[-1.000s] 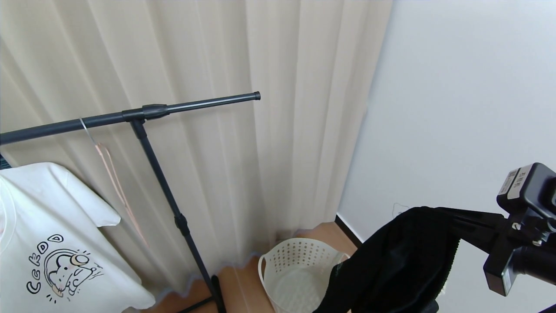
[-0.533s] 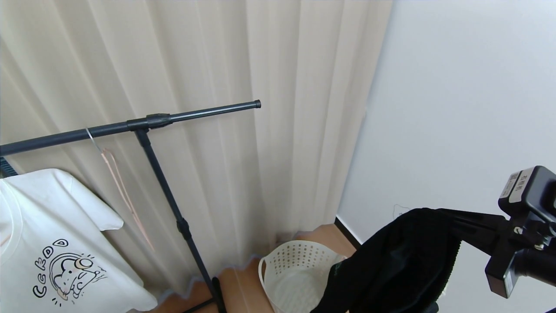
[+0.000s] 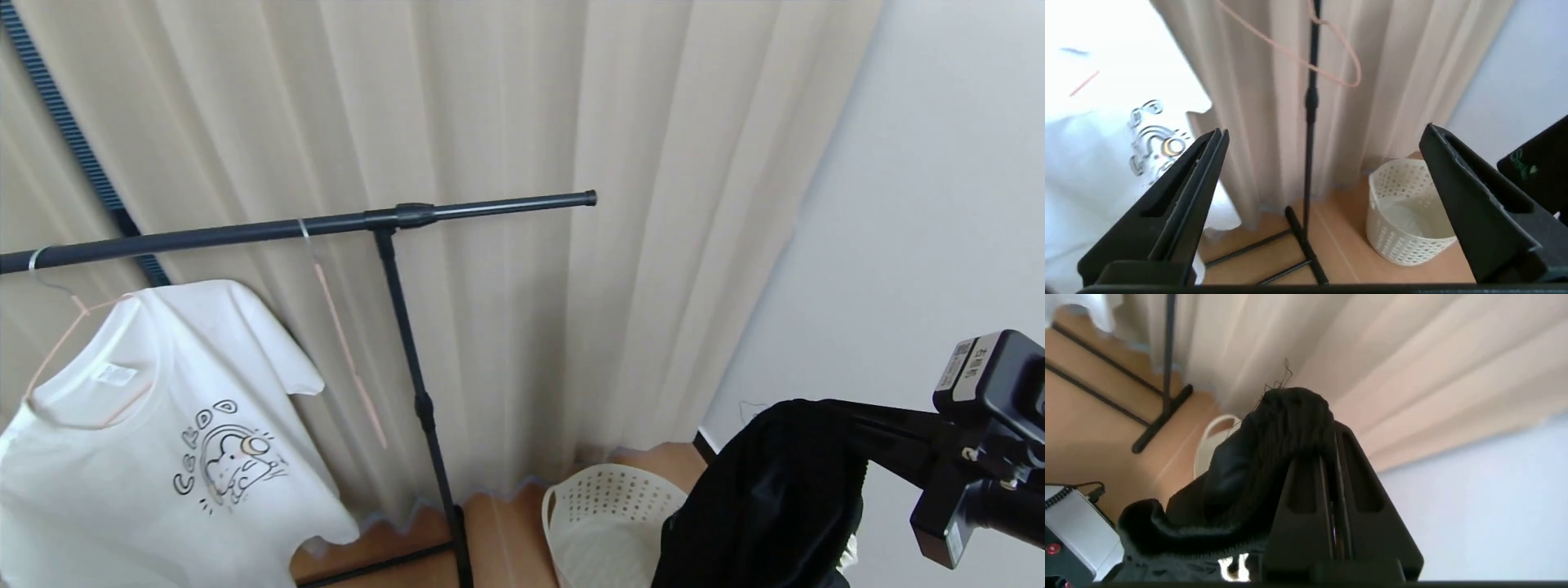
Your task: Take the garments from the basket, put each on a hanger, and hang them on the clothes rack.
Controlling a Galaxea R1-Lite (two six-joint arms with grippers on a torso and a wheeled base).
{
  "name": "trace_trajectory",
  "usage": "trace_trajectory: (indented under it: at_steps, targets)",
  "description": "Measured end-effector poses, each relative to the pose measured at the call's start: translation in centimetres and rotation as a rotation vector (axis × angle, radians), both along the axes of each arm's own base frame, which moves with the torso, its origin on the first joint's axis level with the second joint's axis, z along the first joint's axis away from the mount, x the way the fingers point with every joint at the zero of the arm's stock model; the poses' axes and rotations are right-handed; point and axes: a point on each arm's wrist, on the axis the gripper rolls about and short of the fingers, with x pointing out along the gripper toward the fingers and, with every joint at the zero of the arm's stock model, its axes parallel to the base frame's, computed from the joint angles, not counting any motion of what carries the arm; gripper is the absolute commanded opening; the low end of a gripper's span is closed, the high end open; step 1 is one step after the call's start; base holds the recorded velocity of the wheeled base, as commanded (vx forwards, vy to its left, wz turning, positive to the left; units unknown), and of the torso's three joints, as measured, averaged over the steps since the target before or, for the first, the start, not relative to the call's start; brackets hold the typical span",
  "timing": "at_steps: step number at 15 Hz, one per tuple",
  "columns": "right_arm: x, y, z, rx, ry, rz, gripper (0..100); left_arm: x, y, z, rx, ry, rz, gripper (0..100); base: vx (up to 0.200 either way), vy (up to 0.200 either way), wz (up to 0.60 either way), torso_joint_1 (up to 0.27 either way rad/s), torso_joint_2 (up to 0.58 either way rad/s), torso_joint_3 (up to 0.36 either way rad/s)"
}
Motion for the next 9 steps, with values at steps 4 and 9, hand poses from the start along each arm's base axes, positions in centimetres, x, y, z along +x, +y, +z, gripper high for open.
trace_trajectory:
  at_steps: [4, 9]
  targets:
    - [0.0, 0.01, 0.02, 0.002, -0.002, 0.001, 0, 0.0, 0.0, 0.0, 0.0, 0.0, -0.001, 100, 0.0, 0.0, 0.15, 0.001, 0.0, -0.001]
    - [-0.02, -0.01, 0.17, 0.005, -0.007, 0.0, 0, 0.0, -0.01, 0.0, 0.0, 0.0, -0.002, 100, -0.16, 0.16, 0.0, 0.008, 0.01, -0.002]
